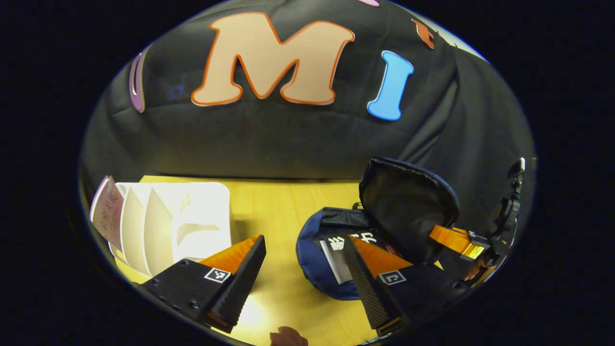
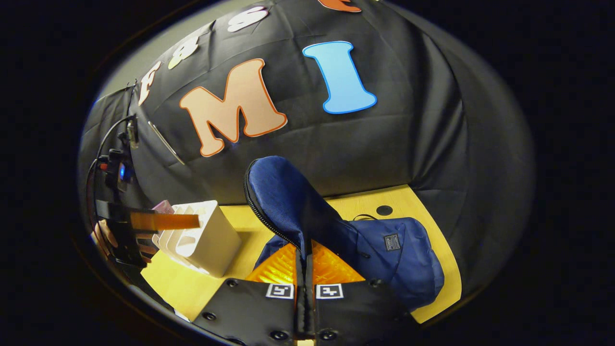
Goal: Open the schoolbag, grab two books from the bookshelf and put them into the schoolbag.
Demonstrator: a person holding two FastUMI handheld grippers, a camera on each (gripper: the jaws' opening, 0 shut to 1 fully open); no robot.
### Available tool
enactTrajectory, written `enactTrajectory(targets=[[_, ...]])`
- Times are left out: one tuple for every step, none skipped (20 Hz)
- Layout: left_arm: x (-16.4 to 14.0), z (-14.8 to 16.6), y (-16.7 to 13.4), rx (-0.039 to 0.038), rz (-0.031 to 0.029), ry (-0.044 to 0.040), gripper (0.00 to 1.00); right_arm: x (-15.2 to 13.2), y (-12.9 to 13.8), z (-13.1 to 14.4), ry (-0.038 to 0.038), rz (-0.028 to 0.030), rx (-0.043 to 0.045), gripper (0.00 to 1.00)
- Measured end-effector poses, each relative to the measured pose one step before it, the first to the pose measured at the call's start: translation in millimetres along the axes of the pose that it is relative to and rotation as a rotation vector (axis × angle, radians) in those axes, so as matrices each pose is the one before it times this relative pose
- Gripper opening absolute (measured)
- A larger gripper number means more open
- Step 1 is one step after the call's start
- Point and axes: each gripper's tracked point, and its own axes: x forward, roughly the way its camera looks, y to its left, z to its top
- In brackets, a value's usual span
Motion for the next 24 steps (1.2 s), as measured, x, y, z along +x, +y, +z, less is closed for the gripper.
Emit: enactTrajectory(targets=[[-9.27,6.06,7.39,-0.00214,0.0078,-0.01989,0.95,-1.28,-0.37,-1.83,0.00226,-0.00208,0.00113,0.03],[-8.8,5.19,8.27,-0.01147,0.00775,-0.017,0.95,-0.13,0.4,-1.19,0.00077,-0.00142,-0.00066,0.03],[-8.58,4.02,9.99,-0.01434,0.01273,-0.01398,0.95,-1.06,-0.4,-2.05,0.00264,-0.00219,-0.00055,0.03],[-8.47,4.97,12.16,-0.01048,0.01722,-0.01506,0.95,-0.51,0.35,-0.22,0.00178,-0.0013,0.00053,0.07],[-8.54,5.94,13.22,-0.00695,0.01934,-0.01876,0.95,0.05,-0.05,-0.46,-0.00103,-0.00278,0.00241,0.07],[-7.3,4.7,15.63,-0.00151,0.02291,-0.01801,0.95,0.25,0.53,-0.26,-0.00054,-0.00086,0.00333,0.07],[-7.11,5.65,13.7,0.00131,0.01875,-0.01437,0.95,-0.78,0.29,-0.76,-0.00055,0.0001,0.00171,0.03],[-7.59,4.31,14.79,-0.00058,0.02037,-0.01545,0.95,0.52,0.43,-1.25,0.00176,-0.00079,0.00064,0.07],[-4.7,4.74,15.56,-0.00261,0.01892,-0.00968,0.95,-0.13,-0.73,-1.95,0.0017,-0.0002,0.00238,0.07],[-6.75,3.81,15.36,-0.00566,0.01885,-0.00149,0.95,0.33,0.49,0.59,-0.00096,-0.00144,0.00155,0.07],[-5.67,3.18,15.8,-0.00567,0.02053,0.0,0.95,-0.76,-1.02,-0.04,-0.00082,-0.00153,0.00282,0.03],[-4.08,3.0,16.05,0.00032,0.02198,-0.00827,0.95,0.5,0.3,0.78,-0.00074,-0.00222,0.0025,0.07],[-2.45,2.08,13.19,0.002,0.01433,-0.00586,0.95,-0.24,-0.04,0.71,-0.00182,-0.00212,-0.00026,0.07],[-2.44,-1.88,10.95,0.00556,0.01672,-0.00302,0.95,0.1,-0.23,0.66,0.00027,-0.00233,0.00002,0.07],[-1.27,0.39,11.02,0.00688,0.01314,-0.00211,0.95,-0.62,0.12,-0.82,0.00117,-0.0009,0.00039,0.07],[-3.8,-0.14,11.82,-0.0029,0.02008,0.0005,0.95,0.05,-0.01,-0.59,-0.00017,-0.00055,0.00062,0.03],[-1.47,-0.13,8.91,-0.00229,0.00478,0.00058,0.95,-0.48,-0.22,-0.73,0.00213,-0.00045,0.00009,0.03],[-4.06,-1.64,9.21,-0.00399,0.01139,0.00363,0.91,-0.34,0.45,-0.33,0.00145,-0.00178,-0.00025,0.03],[-0.87,0.6,8.96,-0.00461,0.01096,-0.00875,0.95,-0.35,-0.15,-1.01,0.00094,-0.00237,-0.00104,0.07],[-0.91,-0.58,9.9,-0.00193,0.01236,0.00418,0.92,-0.35,0.01,0.41,0.00085,-0.00327,0.00018,0.07],[-1.04,-1.34,9.49,-0.00157,0.01073,0.0001,0.95,-0.84,-0.77,-0.15,-0.00153,-0.00331,0.00195,0.07],[0.53,-1.13,10.16,0.0014,0.01334,0.00223,0.95,0.22,0.51,0.82,-0.0014,-0.0042,0.00253,0.07],[2.57,1.16,11.09,0.00622,0.01445,0.00083,0.95,-0.83,-0.41,0.23,-0.00079,-0.00388,0.00256,0.07],[3.74,-1.6,7.47,0.00379,0.01377,0.00085,0.95,1.29,0.37,0.29,0.0,-0.00418,0.00119,0.07]])
